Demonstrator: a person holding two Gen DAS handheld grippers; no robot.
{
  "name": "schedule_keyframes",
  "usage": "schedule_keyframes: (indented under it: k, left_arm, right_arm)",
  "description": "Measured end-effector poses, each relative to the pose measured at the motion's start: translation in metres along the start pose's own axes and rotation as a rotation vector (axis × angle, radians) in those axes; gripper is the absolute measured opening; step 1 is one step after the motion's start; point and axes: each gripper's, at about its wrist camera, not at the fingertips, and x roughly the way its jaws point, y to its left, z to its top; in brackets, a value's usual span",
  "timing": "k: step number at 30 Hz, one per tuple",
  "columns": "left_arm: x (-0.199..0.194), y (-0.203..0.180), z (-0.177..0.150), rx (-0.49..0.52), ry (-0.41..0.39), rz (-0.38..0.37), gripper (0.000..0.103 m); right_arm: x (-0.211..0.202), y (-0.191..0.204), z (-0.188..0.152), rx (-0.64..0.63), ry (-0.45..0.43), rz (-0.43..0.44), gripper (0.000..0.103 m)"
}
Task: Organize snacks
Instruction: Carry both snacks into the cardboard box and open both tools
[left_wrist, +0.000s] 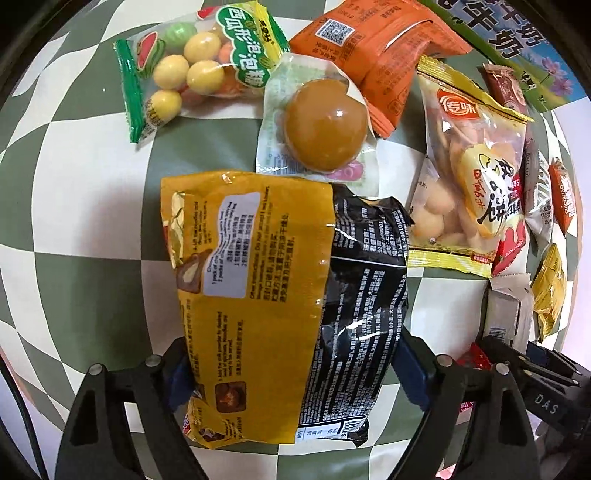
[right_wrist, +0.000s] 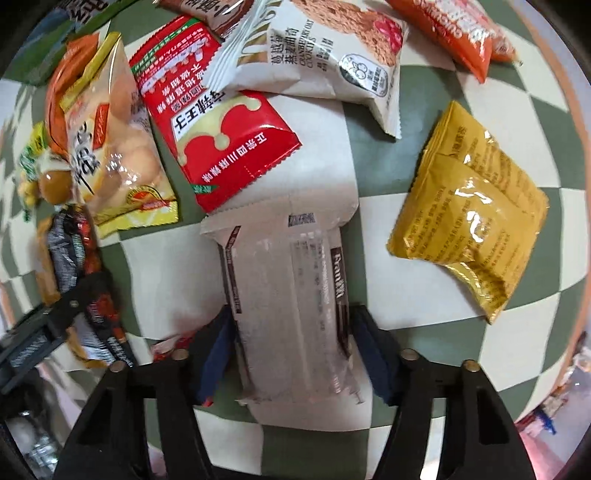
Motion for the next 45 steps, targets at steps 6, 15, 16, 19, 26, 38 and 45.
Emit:
schedule_keyframes:
  k: [6, 15, 16, 19, 26, 38, 45]
  left_arm:
    - [-0.04, -0.002, -0.008, 0.066, -0.018, 0.034, 0.087]
    - [-0.111, -0.044, -0.067, 0.112, -0.083, 0.027, 0.087]
    - [-0.122, -0.045, -0.074, 0.112, -0.094, 0.02, 0.087]
    - [-0.161, -0.053, -0.091, 0.111, -0.137, -0.013, 0.087]
    - [-0.298, -0.078, -0.061, 0.134, -0.278, -0.11, 0.087]
    - [-0.356, -0.119, 0.148, 0.123, -0.251, -0.161, 0.087]
    - [-0.267, -0.106, 0.262, 0.066, -0.094, -0.136, 0.087]
  right_arm:
    - [0.014, 0.053, -0.013, 0.019, -0.066, -0.036, 0.058]
    - [-0.04, 0.03, -0.034, 0.014, -0.116, 0.106, 0.057]
    - [-0.046, 0.028, -0.036, 0.013, -0.121, 0.131, 0.057]
    - [-0.077, 0.024, -0.034, -0.009, -0.16, 0.196, 0.057]
    - [-0.186, 0.039, 0.021, -0.059, -0.311, 0.322, 0.057]
    - [-0.276, 0.123, 0.224, -0.136, -0.445, 0.369, 0.057]
    - [-0.219, 0.144, 0.332, -0.144, -0.353, 0.282, 0.057]
